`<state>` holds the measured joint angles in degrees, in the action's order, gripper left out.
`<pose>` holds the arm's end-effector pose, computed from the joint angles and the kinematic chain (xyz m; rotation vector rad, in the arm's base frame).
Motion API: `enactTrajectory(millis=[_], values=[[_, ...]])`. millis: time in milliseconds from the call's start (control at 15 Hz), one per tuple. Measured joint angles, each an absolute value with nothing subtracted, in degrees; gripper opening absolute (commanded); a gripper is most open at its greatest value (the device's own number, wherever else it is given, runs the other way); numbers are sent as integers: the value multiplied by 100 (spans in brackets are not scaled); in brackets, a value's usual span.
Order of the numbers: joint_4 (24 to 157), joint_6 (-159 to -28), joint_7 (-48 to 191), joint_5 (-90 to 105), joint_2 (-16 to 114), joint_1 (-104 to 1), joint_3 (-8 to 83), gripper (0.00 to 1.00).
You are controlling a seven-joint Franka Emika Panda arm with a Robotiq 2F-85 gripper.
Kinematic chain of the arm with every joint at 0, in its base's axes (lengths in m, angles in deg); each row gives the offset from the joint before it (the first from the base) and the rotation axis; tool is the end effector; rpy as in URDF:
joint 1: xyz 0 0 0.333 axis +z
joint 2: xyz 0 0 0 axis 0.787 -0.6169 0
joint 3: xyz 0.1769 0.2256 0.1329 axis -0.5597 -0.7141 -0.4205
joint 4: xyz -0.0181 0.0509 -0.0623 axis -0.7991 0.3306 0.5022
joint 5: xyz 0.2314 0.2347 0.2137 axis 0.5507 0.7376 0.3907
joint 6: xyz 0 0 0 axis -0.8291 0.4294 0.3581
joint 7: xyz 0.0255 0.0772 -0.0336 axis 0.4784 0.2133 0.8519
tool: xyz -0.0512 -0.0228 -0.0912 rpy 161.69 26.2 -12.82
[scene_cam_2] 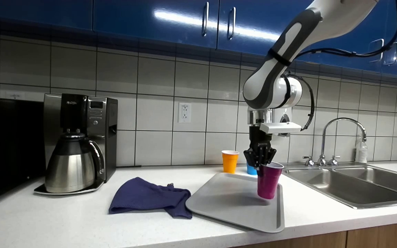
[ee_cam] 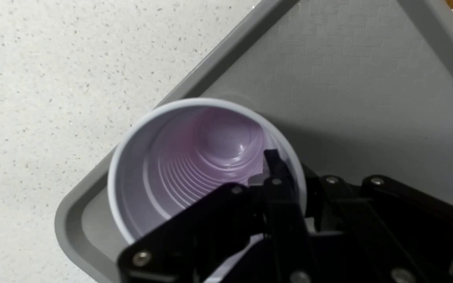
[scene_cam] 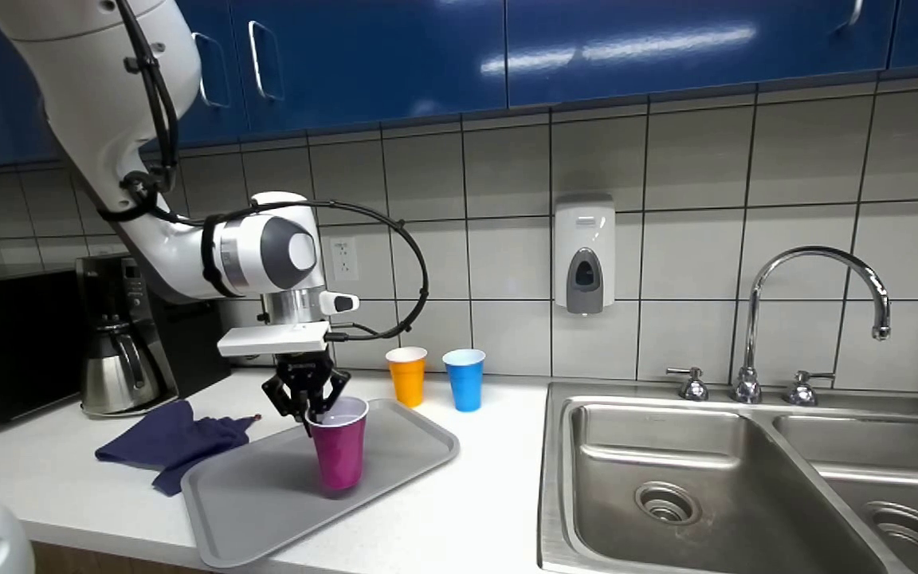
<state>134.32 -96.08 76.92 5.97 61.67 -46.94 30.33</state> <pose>0.4889 0.0703 0.2910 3.0739 0.3402 -0.0720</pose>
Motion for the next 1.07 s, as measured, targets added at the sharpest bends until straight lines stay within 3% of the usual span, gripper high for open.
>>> enactTrajectory(millis=[600,667,733,1067], values=[[13432,-9906,7567,312,5937,-4693,3034,1],[13432,-9919,7564,300,5916,-4693,3033,13],[13431,-9922,7564,296,5897,-4692,3033,32],[13430,-9922,7545,257,5856,-4688,3034,67]])
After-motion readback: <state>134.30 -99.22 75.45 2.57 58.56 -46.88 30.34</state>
